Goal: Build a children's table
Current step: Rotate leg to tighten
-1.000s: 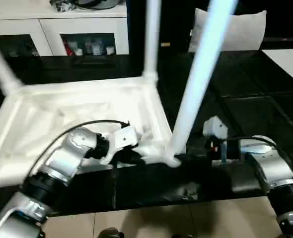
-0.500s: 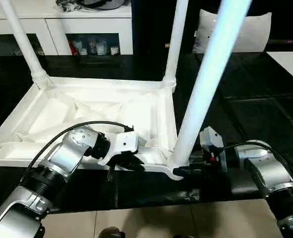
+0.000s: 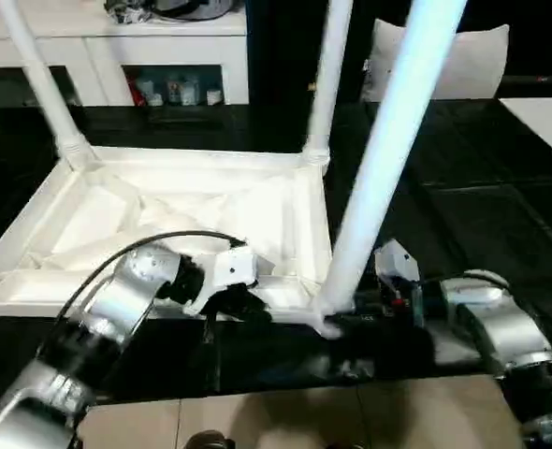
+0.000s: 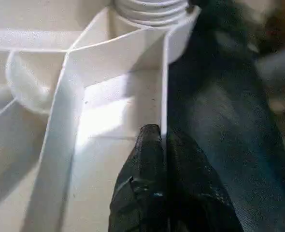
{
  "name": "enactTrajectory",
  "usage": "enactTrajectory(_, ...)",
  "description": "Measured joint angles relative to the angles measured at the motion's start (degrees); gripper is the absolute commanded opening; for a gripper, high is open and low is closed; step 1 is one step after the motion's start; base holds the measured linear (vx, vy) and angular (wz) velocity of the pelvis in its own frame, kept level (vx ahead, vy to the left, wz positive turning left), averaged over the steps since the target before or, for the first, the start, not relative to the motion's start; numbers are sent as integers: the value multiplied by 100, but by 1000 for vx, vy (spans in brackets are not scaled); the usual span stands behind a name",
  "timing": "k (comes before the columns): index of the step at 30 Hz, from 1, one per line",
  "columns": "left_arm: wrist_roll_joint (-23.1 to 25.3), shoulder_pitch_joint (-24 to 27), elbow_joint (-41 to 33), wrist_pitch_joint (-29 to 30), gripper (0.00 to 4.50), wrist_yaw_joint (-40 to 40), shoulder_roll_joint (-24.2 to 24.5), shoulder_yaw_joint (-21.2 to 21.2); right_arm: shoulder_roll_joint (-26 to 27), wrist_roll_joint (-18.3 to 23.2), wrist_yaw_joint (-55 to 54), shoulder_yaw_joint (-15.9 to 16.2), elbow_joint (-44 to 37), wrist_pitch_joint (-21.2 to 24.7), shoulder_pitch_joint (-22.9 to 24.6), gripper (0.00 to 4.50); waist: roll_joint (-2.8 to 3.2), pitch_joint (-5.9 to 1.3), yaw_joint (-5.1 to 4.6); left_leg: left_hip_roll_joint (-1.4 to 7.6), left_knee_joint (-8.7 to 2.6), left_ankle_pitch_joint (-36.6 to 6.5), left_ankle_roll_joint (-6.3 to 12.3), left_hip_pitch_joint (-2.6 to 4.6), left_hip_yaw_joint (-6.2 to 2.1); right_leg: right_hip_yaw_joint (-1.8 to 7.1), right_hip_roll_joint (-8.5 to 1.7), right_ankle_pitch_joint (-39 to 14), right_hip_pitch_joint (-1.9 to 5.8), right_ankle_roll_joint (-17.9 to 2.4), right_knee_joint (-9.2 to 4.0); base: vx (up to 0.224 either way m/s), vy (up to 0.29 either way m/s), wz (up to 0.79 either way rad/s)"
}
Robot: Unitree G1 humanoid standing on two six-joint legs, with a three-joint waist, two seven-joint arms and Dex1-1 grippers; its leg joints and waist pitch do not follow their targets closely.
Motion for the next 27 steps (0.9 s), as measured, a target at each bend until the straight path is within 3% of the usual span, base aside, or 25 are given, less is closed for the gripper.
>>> enactTrajectory(4,136,137,-242,868,0,1036,-540,278,588,-94,-1420,-378,431,296,-250,267,-2,1,-282,-7,1,0,-1,53,3,3,-1,-1,21,2,-35,0,0,0)
enactTrajectory(7,210,222,-406,1356,0,1747,-1014,429,891,-194,-2191,-600,643,397,-418,267,-10,3,-396,-7,-4,0,0,47,0,-7,0,-1,25,2,-65,0,0,0)
enactTrajectory(11,485,315,-683,1932,0,2674,-1564,561,1351,-393,-3242,-784,827,450,-615,267,-10,2,-451,-8,-6,0,1,44,1,-5,0,-1,27,2,-71,0,0,0)
enactTrajectory(15,580,337,-830,2220,0,3142,-1921,506,1499,-484,-3757,-847,1012,316,-735,267,-10,-1,-458,-11,-19,-5,9,30,1,-5,0,0,26,1,-94,0,0,0)
enactTrajectory(17,595,337,-865,2245,0,3209,-1946,439,1519,-482,-3797,-884,1049,231,-743,337,-6,-3,-431,-11,-31,-8,12,27,1,-5,1,2,24,0,-93,0,0,0)
enactTrajectory(20,603,336,-908,2237,0,3207,-1902,416,1522,-483,-3778,-882,1048,174,-730,343,-3,-4,-397,-9,-53,-8,11,21,1,-9,4,3,19,0,-90,0,0,0)
enactTrajectory(22,602,336,-953,2211,0,3171,-1837,346,1482,-483,-3695,-881,1011,105,-670,376,2,-7,-384,-9,-62,-8,10,20,0,-10,5,2,17,2,-91,0,0,0)
enactTrajectory(27,554,333,-1016,2164,0,2940,-1703,276,1143,-454,-3212,-804,785,-29,-476,407,4,-6,-362,-10,-63,-11,15,11,0,-10,4,16,6,-21,-95,0,0,0)
